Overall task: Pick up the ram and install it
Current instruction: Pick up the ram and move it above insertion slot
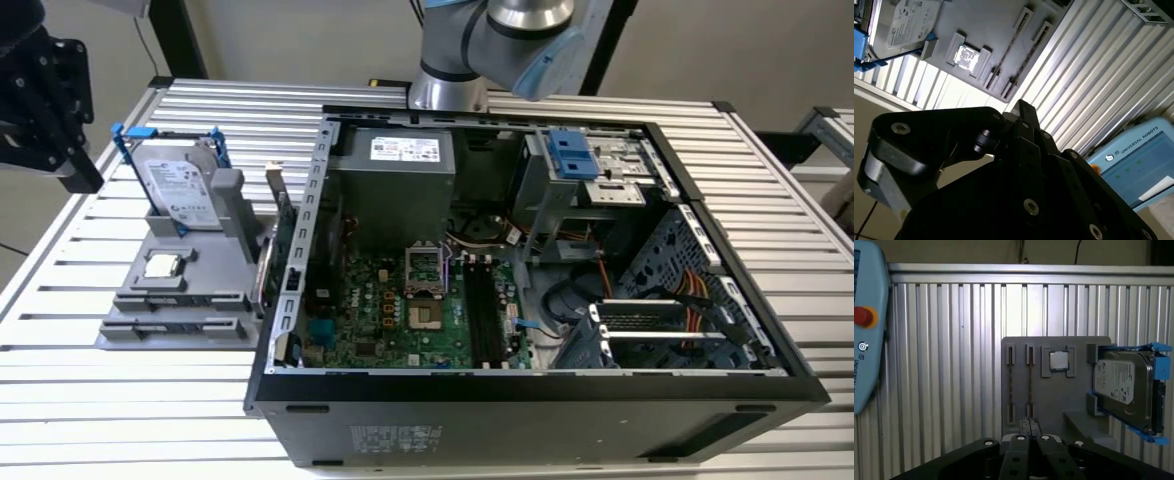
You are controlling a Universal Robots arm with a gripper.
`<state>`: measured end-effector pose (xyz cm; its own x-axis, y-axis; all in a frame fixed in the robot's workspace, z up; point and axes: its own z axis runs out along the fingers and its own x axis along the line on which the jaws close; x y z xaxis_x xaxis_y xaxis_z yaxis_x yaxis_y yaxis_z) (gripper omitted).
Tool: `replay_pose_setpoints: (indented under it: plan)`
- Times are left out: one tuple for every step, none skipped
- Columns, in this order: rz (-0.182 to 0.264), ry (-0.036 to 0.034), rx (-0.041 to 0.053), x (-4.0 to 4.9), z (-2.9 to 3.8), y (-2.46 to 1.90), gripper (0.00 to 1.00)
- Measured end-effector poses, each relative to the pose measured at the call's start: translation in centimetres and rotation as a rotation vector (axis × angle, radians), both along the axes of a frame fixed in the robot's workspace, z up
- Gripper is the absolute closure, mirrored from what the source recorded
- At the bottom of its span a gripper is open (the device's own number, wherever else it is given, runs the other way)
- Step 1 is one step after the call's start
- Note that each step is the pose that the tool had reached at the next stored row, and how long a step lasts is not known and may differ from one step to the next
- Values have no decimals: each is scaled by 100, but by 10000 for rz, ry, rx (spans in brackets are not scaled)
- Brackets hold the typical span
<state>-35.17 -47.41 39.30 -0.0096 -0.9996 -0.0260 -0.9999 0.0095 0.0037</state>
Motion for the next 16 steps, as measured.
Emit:
replay_pose_setpoints:
  plan:
    - [124,-1,1,0,0,0,100]
    - [287,-1,1,0,-1,0,100]
    - [357,-1,1,0,-1,0,100]
    - [435,2,-1,0,1,0,100]
    - [513,1,-1,1,1,0,100]
    - [589,1,0,1,1,0,100]
    - [663,0,0,1,0,0,100]
    - [724,0,0,1,0,0,100]
    - [772,0,0,1,0,0,100]
    - [813,1,0,0,0,0,100]
    - [848,0,0,0,0,0,100]
    - [881,0,0,0,0,0,100]
    - [910,0,0,0,0,0,100]
    - [927,0,0,0,0,0,100]
    - [932,0,0,0,0,0,100]
    - [936,0,0,0,0,0,100]
